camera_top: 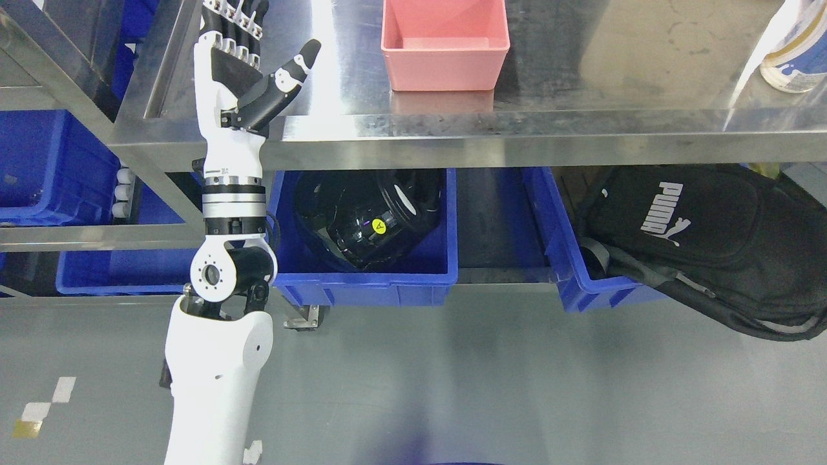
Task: Place storage box into left shelf container
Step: 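Raise the left hand up toward the pink box on the shelf top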
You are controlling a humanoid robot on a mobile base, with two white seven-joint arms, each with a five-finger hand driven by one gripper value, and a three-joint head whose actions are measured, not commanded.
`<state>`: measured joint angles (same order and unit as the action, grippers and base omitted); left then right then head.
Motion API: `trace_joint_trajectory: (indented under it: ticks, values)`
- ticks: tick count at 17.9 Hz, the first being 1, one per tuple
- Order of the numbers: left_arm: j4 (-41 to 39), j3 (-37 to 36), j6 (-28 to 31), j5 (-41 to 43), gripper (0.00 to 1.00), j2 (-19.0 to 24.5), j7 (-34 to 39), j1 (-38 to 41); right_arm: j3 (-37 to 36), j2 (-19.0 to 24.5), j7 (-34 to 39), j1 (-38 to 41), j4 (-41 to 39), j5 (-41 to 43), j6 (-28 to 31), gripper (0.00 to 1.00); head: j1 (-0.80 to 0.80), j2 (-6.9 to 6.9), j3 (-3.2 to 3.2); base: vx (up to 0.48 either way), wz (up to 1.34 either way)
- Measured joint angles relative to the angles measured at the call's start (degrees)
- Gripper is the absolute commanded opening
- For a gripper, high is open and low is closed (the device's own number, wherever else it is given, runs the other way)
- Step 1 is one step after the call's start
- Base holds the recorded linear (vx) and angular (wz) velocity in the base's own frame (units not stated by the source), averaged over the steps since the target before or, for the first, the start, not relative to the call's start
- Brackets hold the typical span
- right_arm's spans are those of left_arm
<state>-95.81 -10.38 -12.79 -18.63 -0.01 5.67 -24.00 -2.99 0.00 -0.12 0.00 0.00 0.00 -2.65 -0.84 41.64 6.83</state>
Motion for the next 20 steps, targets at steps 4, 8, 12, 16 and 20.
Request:
trace_joint_trajectory:
  ticks: [4, 8, 12, 16, 20]
  values:
    - [-0.17, 0.76, 0.98, 0.00, 1.00, 0.00, -0.07, 0.09, 0.00, 0.00, 0.02, 0.00, 0.00, 0.00, -0.03, 1.00, 0.00, 0.00, 0.00, 0.000, 0.00]
    - [-0.27, 2.83, 1.28, 0.13, 1.00, 0.04, -5.42, -1.53, 0.00, 0.00, 0.06, 0.00, 0.00, 0.00, -0.11, 1.00, 0.00, 0.00, 0.00, 0.000, 0.00]
    - [0.49, 5.29, 1.46, 0.53, 1.00, 3.05, -19.07, -7.58, 0.00, 0.00, 0.30, 0.00, 0.00, 0.00, -0.15, 1.00, 0.00, 0.00, 0.00, 0.000, 0.00]
    - [3.28, 6.52, 1.50, 5.03, 1.00, 7.61, -36.54, -14.94, 0.00, 0.00, 0.33, 0.00, 0.00, 0.00, -0.15, 1.00, 0.00, 0.00, 0.00, 0.000, 0.00]
    - [6.89, 4.12, 1.51, 15.45, 0.99, 11.47, -48.41, -22.30, 0.00, 0.00, 0.05, 0.00, 0.00, 0.00, -0.16, 1.00, 0.00, 0.00, 0.00, 0.000, 0.00]
